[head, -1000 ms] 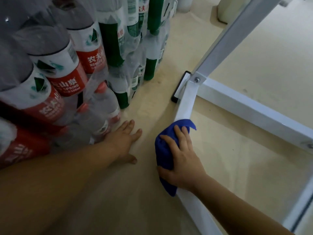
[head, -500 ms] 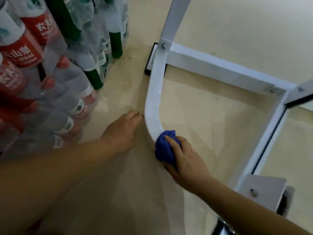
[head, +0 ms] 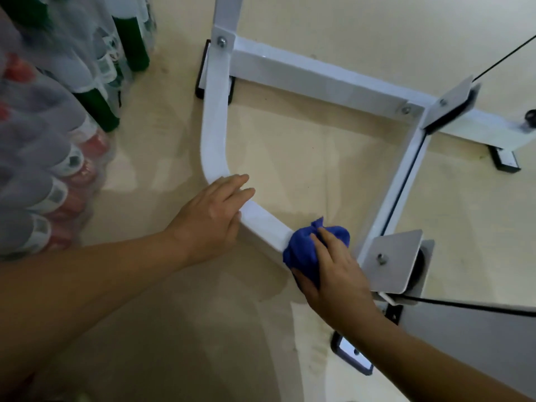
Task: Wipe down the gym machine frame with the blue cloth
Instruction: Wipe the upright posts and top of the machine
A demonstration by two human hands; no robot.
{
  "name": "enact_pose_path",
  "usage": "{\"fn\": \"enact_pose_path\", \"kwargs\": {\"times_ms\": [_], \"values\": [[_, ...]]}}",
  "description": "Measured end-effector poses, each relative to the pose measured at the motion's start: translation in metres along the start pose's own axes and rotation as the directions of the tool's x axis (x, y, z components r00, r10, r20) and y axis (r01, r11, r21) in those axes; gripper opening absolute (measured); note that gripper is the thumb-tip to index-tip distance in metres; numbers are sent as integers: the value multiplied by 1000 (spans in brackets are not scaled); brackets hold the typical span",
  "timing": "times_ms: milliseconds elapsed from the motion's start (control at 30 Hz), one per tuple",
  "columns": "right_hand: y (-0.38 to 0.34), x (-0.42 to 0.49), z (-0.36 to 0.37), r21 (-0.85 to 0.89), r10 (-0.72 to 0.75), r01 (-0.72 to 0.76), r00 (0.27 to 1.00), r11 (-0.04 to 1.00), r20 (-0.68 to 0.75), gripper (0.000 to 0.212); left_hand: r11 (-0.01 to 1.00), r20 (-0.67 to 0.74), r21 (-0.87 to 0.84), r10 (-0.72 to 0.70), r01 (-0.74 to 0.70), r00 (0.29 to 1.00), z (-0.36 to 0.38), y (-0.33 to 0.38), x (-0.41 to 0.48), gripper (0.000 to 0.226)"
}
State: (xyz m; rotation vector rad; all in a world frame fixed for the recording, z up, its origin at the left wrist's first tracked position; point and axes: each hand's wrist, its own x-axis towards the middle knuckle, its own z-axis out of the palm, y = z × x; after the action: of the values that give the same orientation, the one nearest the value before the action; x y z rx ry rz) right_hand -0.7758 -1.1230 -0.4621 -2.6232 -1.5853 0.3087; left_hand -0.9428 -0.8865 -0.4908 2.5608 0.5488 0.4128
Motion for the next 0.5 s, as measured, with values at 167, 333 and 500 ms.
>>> {"fn": "enact_pose_path", "kwargs": {"times_ms": [167, 333, 500], "values": [[-29, 11, 14, -87, -22, 18, 998, 996, -53, 79, 997, 23, 4, -80, 80, 997, -10, -12, -4, 50], [-91, 75, 30, -130, -202, 194, 978, 972, -50, 82, 962, -53, -63, -269, 266, 962, -29, -26, 0, 50], [-125, 145, 18, -24, -312, 313, 949, 950, 42, 84, 919, -77, -82, -392, 386, 917, -45, -47, -1, 53]]}}
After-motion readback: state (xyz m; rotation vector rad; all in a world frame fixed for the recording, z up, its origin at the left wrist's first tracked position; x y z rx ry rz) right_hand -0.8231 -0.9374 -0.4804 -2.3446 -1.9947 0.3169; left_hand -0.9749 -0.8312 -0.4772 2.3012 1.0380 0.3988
